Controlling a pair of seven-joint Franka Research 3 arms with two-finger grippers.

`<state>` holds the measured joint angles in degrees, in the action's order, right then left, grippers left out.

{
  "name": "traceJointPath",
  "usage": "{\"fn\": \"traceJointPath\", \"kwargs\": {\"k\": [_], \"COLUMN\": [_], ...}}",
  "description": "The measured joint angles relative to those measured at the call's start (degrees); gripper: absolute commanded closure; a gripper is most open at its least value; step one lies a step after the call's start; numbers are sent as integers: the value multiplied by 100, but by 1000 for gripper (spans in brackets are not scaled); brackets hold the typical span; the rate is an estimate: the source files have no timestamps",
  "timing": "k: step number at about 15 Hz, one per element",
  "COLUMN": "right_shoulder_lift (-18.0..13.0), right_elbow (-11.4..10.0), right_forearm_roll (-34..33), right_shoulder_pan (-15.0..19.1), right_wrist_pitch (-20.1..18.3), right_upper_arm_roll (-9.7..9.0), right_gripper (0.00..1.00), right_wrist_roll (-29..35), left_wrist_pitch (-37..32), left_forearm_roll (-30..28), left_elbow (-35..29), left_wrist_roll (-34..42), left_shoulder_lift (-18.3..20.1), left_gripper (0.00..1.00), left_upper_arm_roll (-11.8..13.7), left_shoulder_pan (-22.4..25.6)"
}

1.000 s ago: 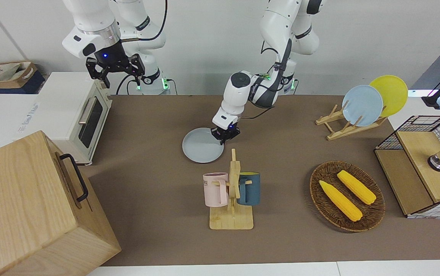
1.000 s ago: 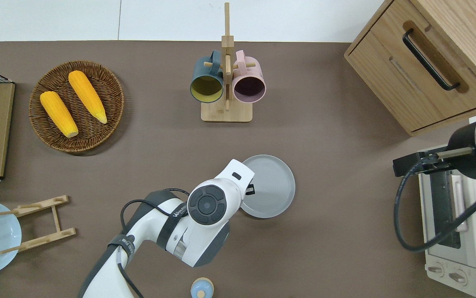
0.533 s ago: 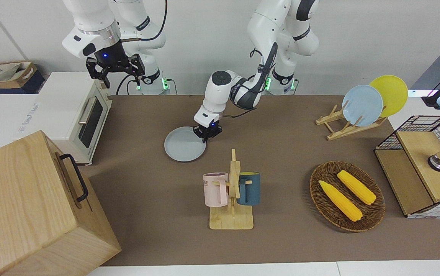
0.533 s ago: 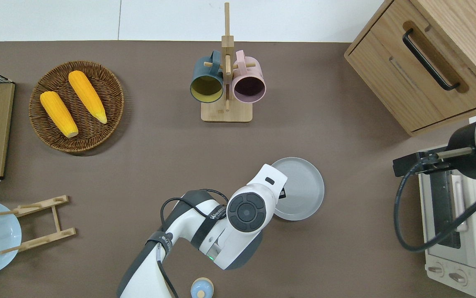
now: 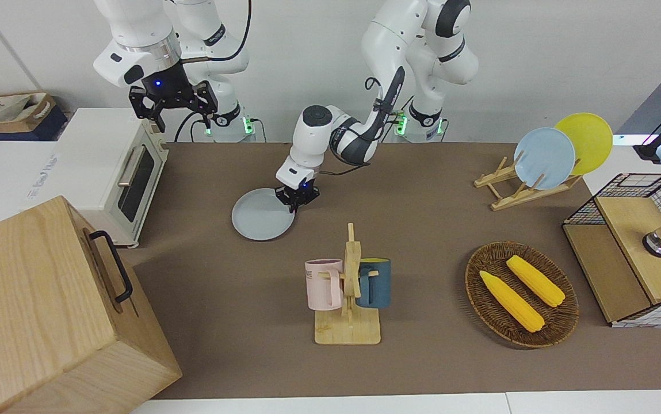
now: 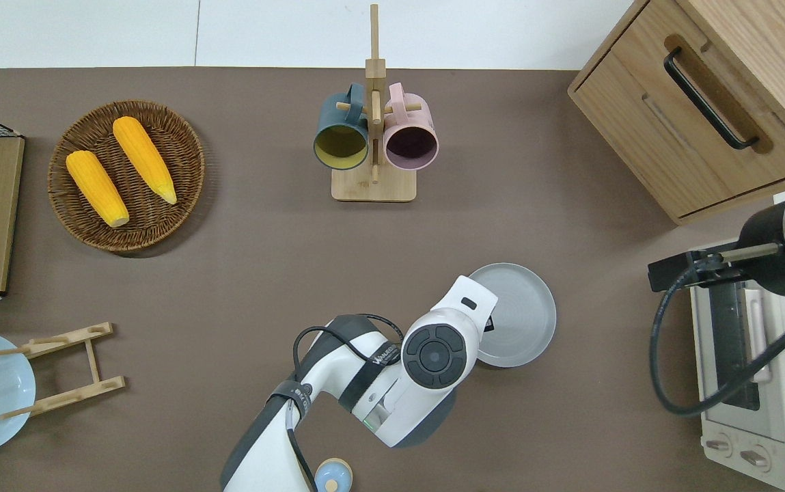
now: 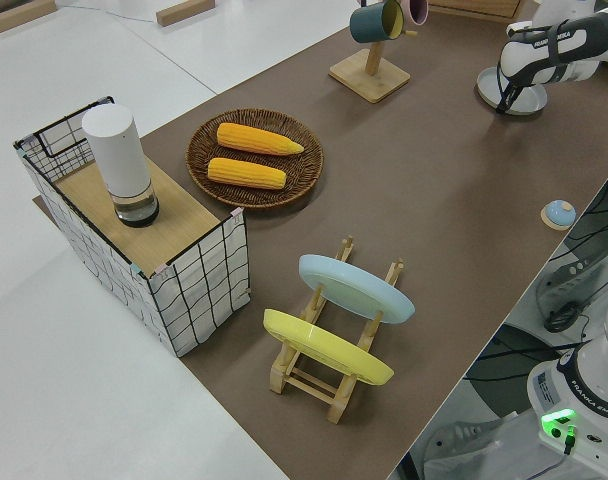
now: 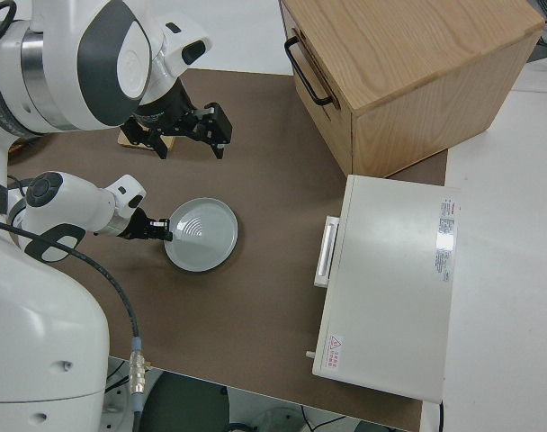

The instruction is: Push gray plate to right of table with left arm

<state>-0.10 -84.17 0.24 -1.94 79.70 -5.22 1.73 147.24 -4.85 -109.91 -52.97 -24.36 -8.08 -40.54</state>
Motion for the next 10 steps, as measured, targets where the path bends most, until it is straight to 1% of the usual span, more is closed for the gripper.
{"fn": "traceJointPath", "kwargs": {"k": [3, 5, 6, 8, 10], "right_shoulder_lift": [0, 0, 0, 0, 0], "right_elbow": [0, 0, 0, 0, 0], "right_forearm_roll": [0, 0, 0, 0, 0], "right_shoulder_pan": [0, 0, 0, 0, 0], "right_wrist_pitch": [0, 0, 0, 0, 0], "right_upper_arm_roll": [0, 0, 0, 0, 0], "right_gripper": [17, 17, 17, 17, 17], "right_wrist_roll": [0, 0, 0, 0, 0], "left_wrist_pitch": [-2, -38, -83, -217, -492], "left_forearm_roll": [0, 0, 0, 0, 0], "left_elbow": [14, 28, 40, 86, 118], "left_wrist_roll": [0, 1, 7, 42, 175], "left_shoulder_lift": [-13, -7, 8, 68, 197], "left_gripper": [269, 175, 93, 51, 34], "left_upper_arm_roll": [1, 9, 15, 37, 77], "left_shoulder_pan": [0, 0, 0, 3, 25]}}
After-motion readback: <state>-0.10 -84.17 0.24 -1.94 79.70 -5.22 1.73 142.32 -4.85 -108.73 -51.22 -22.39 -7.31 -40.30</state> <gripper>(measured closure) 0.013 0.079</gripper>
